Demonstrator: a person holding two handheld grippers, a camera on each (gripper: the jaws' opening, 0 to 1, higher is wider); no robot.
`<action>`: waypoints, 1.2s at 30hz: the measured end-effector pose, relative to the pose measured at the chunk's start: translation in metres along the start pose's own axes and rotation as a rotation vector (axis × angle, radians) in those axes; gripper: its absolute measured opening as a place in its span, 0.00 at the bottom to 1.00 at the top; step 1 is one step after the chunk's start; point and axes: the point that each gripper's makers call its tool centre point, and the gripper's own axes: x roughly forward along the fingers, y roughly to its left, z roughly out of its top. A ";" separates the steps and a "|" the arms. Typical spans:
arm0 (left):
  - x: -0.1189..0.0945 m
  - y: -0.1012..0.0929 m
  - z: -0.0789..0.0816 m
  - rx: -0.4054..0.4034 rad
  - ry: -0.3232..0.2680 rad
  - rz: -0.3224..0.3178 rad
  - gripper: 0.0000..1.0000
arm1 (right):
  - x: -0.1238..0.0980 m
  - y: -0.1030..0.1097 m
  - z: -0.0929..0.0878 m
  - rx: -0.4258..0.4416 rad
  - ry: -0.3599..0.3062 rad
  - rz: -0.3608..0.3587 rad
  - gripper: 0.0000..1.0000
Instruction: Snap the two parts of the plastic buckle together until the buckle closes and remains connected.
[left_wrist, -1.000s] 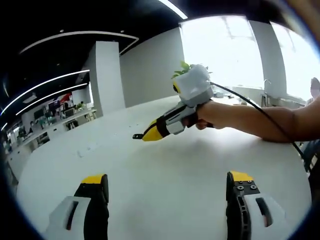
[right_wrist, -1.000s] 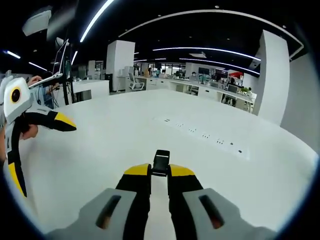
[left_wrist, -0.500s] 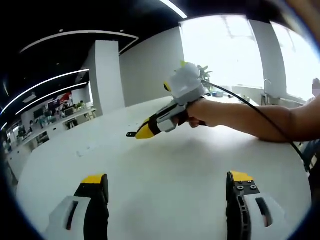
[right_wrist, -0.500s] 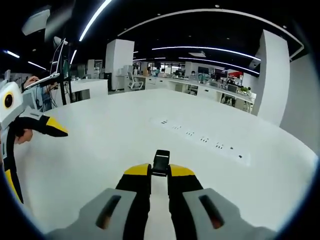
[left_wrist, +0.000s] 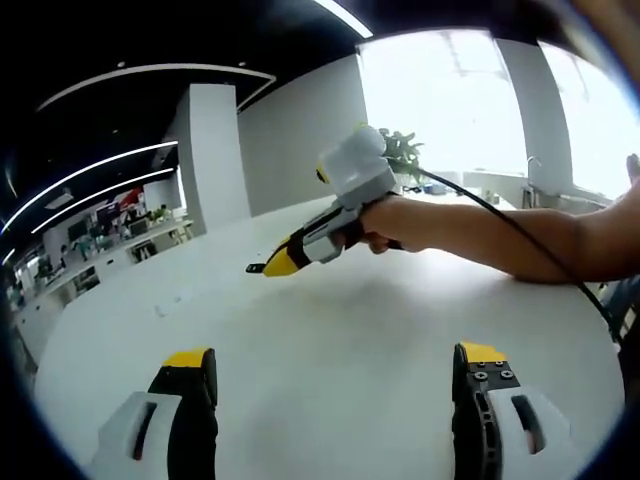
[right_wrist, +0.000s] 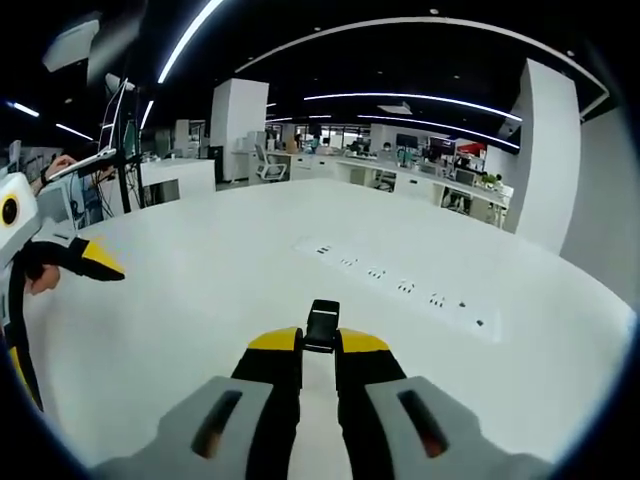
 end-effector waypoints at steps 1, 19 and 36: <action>0.000 0.000 0.000 0.000 0.000 0.001 0.99 | 0.000 0.001 0.000 -0.001 0.002 0.002 0.10; 0.001 0.000 0.001 0.009 0.003 0.006 0.99 | 0.016 -0.014 0.000 -0.007 0.018 -0.007 0.10; 0.002 0.002 -0.003 0.011 0.012 0.006 0.99 | 0.029 -0.018 0.009 -0.019 0.013 0.001 0.10</action>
